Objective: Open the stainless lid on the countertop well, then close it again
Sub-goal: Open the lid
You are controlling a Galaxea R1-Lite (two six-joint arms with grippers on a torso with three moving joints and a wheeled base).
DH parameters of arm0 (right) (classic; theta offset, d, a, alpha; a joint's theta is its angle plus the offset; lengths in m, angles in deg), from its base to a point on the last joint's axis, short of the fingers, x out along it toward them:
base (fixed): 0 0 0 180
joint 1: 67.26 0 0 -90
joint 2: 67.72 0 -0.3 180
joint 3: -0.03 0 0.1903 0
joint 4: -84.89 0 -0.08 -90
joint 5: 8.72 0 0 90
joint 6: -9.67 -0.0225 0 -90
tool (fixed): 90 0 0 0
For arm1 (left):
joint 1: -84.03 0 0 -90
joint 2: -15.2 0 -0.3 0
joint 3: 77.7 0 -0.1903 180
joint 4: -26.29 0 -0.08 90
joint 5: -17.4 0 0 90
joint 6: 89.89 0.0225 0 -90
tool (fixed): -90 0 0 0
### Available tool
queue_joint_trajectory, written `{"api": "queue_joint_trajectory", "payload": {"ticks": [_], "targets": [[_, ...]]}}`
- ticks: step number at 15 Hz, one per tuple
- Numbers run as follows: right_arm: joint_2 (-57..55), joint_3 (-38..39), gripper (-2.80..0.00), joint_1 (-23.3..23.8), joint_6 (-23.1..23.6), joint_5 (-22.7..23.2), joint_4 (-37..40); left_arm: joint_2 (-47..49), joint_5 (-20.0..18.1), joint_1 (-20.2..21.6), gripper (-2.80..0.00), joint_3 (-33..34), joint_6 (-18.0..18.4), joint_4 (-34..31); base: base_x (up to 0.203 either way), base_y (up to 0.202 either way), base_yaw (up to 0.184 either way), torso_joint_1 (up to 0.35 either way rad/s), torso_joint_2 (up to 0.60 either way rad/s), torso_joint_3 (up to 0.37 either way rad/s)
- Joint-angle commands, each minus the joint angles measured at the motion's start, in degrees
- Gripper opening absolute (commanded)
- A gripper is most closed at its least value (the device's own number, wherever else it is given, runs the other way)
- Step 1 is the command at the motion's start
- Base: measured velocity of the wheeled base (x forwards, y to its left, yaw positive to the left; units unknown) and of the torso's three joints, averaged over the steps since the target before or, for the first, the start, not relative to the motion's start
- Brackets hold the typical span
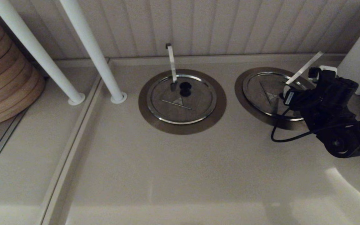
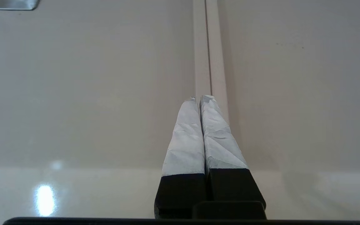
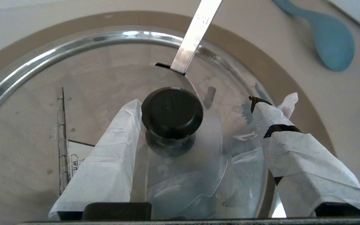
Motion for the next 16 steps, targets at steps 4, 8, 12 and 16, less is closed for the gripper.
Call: {"api": "queue_joint_trajectory", "payload": {"ticks": [4, 8, 12, 16], "targets": [[-1.3, -1.3, 0.00, 0.1, -4.1, 0.0, 3.4, 0.0, 0.0, 0.0, -2.80, 0.0, 0.0, 0.0, 0.000, 0.000, 0.000, 0.000, 0.00, 0.000], [-0.8, -1.1, 0.00, -0.4, -4.9, 0.0, 3.8, 0.0, 0.0, 0.0, -2.80, 0.0, 0.0, 0.0, 0.000, 0.000, 0.000, 0.000, 0.00, 0.000], [-0.7, -1.0, 0.00, -1.1, -5.5, 0.0, 3.8, 0.0, 0.0, 0.0, -2.80, 0.0, 0.0, 0.0, 0.000, 0.000, 0.000, 0.000, 0.00, 0.000], [-0.7, -0.9, 0.00, -1.6, -6.3, 0.2, 3.7, 0.0, 0.0, 0.0, -2.80, 0.0, 0.0, 0.0, 0.000, 0.000, 0.000, 0.000, 0.00, 0.000]]}}
